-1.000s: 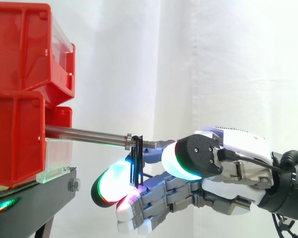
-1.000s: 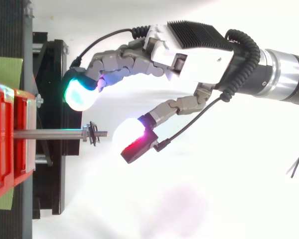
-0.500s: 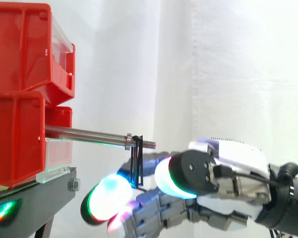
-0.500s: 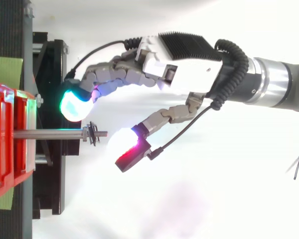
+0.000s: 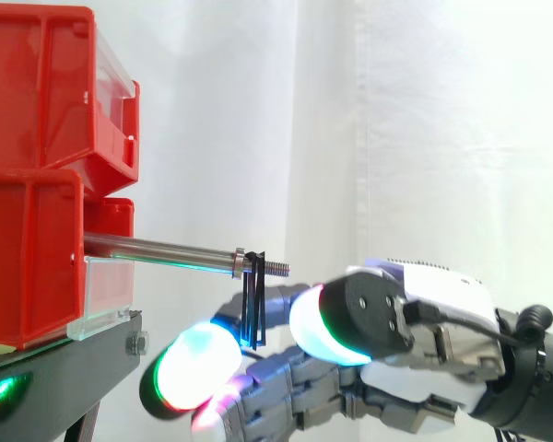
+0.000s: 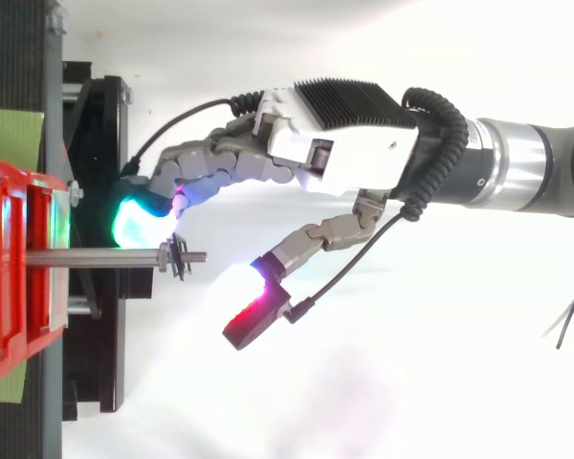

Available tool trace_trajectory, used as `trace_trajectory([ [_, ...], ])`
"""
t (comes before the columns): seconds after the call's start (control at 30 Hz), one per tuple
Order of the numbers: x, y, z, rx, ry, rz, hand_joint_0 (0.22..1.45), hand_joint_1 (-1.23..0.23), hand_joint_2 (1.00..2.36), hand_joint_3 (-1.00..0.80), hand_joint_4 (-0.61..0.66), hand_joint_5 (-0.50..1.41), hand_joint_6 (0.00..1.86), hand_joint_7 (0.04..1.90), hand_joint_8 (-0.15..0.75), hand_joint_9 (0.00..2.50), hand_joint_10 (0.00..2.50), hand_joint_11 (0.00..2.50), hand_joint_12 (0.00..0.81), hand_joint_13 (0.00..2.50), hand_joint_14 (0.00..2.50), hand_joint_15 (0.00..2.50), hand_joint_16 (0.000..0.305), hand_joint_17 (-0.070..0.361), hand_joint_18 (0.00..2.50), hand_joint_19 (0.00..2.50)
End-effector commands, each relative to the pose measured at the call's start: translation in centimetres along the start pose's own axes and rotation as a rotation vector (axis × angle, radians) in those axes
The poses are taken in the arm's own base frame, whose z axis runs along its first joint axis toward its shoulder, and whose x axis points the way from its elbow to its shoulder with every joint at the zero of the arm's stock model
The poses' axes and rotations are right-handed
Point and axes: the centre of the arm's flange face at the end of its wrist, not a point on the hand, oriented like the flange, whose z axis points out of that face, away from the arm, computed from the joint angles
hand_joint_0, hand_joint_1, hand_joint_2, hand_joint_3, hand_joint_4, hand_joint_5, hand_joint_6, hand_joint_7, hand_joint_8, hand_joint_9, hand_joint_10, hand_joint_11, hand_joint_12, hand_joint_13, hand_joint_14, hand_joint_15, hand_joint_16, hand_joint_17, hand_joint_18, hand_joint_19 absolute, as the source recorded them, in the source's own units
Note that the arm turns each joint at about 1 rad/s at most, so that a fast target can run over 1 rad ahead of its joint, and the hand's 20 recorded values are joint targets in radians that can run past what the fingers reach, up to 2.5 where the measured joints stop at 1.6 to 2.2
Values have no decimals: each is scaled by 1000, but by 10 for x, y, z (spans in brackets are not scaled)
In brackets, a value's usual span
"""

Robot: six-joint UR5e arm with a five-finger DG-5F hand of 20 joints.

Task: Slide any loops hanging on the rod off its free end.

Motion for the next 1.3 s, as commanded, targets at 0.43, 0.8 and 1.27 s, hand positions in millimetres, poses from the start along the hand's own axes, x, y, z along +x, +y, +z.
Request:
trace_trajectory([
  [0.43,-2,6,8,-12,-4,41,577,-659,1006,-432,268,-156,504,1002,334,784,12,309,380,769,9,234,64,145,705,538],
  [0.8,-3,3,5,-20,23,37,585,-678,1009,-420,263,-149,504,1090,337,783,12,314,379,768,10,235,64,144,706,539],
  [1.27,-2,6,7,-29,22,33,598,-698,1008,-424,259,-142,503,1173,329,786,13,338,374,775,9,232,63,142,715,530],
])
